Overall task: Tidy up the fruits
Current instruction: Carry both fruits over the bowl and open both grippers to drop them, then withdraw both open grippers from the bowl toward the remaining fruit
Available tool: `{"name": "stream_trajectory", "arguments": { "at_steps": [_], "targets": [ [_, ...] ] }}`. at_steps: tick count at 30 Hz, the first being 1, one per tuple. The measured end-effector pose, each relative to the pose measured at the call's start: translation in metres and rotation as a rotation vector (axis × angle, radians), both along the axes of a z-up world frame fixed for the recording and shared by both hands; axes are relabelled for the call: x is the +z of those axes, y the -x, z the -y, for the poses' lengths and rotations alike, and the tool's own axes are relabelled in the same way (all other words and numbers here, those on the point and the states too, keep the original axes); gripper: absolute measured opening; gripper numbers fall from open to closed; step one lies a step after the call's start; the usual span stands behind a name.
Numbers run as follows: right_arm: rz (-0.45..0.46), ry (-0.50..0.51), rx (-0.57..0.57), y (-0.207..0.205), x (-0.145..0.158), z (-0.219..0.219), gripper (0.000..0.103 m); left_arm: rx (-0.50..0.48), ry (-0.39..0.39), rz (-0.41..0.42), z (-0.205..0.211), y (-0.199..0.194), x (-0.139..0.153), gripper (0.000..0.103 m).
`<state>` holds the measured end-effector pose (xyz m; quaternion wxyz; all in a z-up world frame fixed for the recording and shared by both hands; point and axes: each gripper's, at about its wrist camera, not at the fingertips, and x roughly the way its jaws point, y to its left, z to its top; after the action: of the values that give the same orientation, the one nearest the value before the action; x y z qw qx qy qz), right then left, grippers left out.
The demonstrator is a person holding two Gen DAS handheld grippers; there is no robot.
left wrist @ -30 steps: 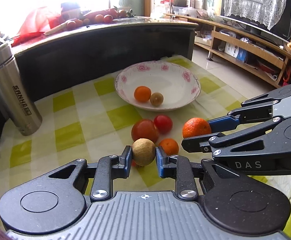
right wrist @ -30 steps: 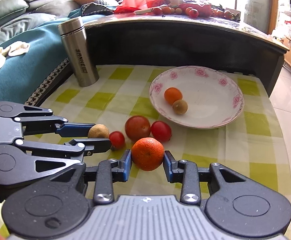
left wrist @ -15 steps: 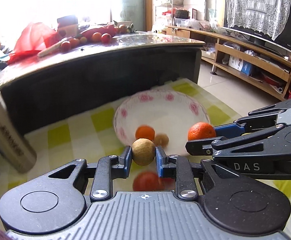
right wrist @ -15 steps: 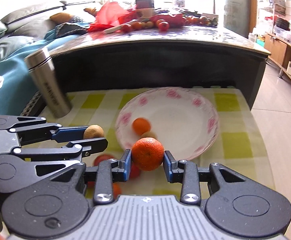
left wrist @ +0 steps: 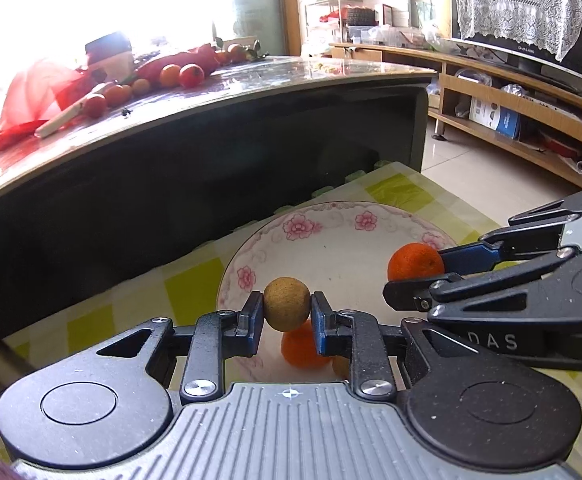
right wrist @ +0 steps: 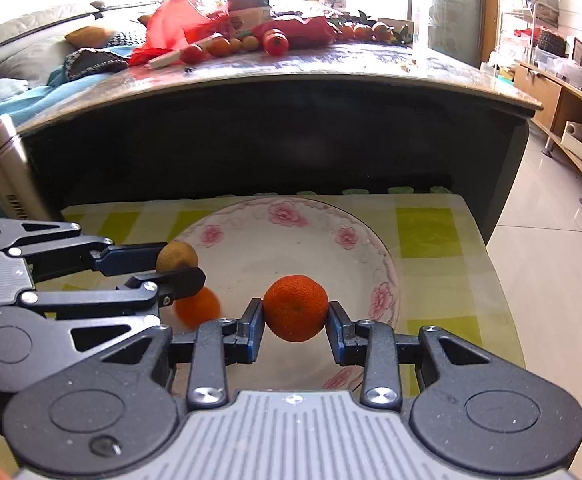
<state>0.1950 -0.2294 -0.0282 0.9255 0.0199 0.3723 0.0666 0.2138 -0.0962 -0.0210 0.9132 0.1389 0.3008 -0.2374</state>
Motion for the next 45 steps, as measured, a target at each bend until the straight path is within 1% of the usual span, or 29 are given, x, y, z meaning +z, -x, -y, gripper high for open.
{"name": "stream_trajectory", "arguments": {
  "at_steps": [2,3,6,10,15,19,22,27,32,37,41,45],
  "targets": [
    [-0.008,0.006,0.003,-0.006,-0.004,0.001,0.039,0.003,0.009,-0.004,0.001,-0.005,-0.002,0.033],
    [-0.015,0.002,0.011,-0.008,-0.007,0.001,0.039,0.003,0.016,-0.007,0.002,-0.008,-0.002,0.032],
    [-0.021,0.007,0.006,-0.011,-0.013,0.001,0.039,-0.001,-0.001,0.004,0.006,-0.012,-0.004,0.032],
    [-0.031,0.004,0.008,-0.015,-0.016,0.002,0.039,-0.001,0.003,-0.004,0.006,-0.014,-0.007,0.033],
    [-0.021,0.030,0.013,-0.015,-0.017,-0.002,0.040,0.003,-0.007,-0.007,0.006,-0.015,-0.007,0.034],
    [-0.005,0.032,0.001,-0.013,-0.013,-0.001,0.040,0.006,-0.003,0.003,0.005,-0.016,-0.002,0.037],
    [0.006,0.027,-0.004,-0.013,-0.009,0.001,0.042,0.014,0.005,0.008,0.000,-0.014,0.003,0.037],
    [0.033,0.018,-0.016,-0.007,0.002,0.003,0.042,0.026,0.024,0.010,-0.015,-0.003,0.020,0.037],
    [0.053,0.002,-0.031,0.009,0.019,0.004,0.042,0.048,0.066,-0.003,-0.039,0.021,0.037,0.037],
    [0.047,-0.013,0.003,0.042,0.030,-0.010,0.042,0.059,0.079,-0.024,-0.062,0.056,0.041,0.038],
    [0.008,-0.015,0.054,0.071,0.026,-0.030,0.042,0.075,0.093,-0.065,-0.077,0.081,0.035,0.039],
    [-0.052,-0.008,0.102,0.099,0.017,-0.051,0.042,0.075,0.075,-0.109,-0.085,0.096,0.026,0.040]
  ]
}}
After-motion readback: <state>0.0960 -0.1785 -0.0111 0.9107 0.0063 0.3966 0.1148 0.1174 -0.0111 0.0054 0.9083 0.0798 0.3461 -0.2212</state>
